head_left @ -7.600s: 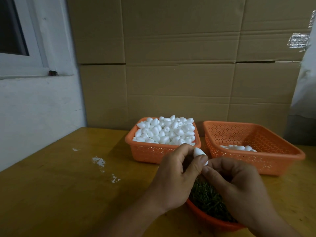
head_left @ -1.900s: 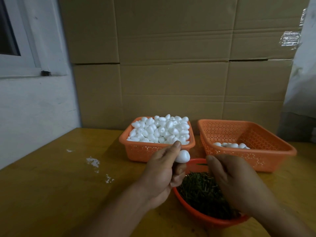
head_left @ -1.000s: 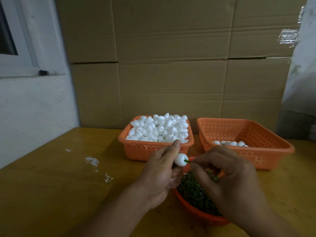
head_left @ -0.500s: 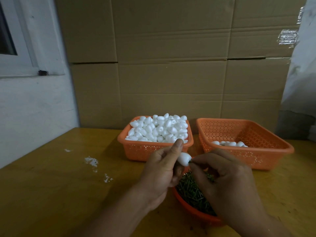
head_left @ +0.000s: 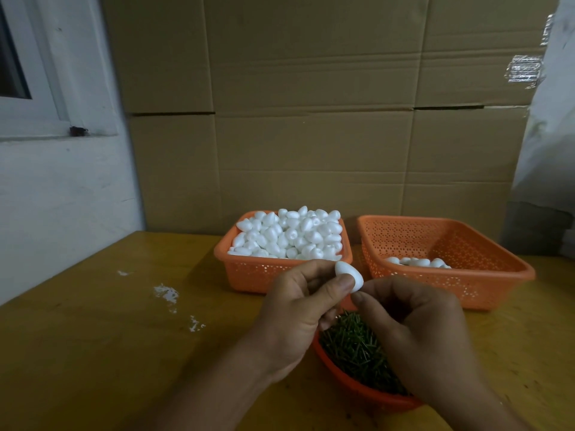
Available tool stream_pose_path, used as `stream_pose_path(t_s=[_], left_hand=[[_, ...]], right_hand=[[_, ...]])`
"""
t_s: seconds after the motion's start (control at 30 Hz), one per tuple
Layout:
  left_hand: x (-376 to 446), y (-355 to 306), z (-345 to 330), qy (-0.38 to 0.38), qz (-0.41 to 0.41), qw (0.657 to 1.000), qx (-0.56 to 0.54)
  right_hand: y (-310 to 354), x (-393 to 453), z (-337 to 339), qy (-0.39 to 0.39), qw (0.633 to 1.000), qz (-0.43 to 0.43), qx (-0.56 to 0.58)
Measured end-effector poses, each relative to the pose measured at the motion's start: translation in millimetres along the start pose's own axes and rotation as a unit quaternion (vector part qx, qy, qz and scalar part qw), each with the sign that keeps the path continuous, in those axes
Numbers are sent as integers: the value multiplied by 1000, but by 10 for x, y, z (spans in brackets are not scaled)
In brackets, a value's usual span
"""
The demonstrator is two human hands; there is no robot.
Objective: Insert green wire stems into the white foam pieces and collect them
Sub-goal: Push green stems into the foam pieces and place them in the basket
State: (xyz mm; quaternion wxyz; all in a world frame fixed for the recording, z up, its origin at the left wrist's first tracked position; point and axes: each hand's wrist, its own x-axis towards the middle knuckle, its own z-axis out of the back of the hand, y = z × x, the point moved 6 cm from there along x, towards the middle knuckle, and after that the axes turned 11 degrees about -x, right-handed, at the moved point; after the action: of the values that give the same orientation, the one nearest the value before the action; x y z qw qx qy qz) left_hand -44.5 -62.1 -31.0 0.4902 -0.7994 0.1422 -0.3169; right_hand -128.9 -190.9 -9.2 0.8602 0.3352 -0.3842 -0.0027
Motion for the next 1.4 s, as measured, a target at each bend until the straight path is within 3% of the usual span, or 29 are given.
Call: stream_pose_path(t_s=[0.17, 0.53, 1.0, 1.4], left_hand=[[-21, -110, -19, 19, -84, 990, 111], [-51, -234, -59, 52, -121, 969, 209], [-54, -255, -61, 42, -142, 955, 256], [-47, -188, -24, 5, -146, 963, 224]], right_hand=[[1, -7, -37, 10, 1000, -4, 19], [-2, -25, -99, 37, 994, -19, 103], [5, -41, -142, 53, 991, -34, 117], [-75, 59, -88, 49, 984, -99, 142]])
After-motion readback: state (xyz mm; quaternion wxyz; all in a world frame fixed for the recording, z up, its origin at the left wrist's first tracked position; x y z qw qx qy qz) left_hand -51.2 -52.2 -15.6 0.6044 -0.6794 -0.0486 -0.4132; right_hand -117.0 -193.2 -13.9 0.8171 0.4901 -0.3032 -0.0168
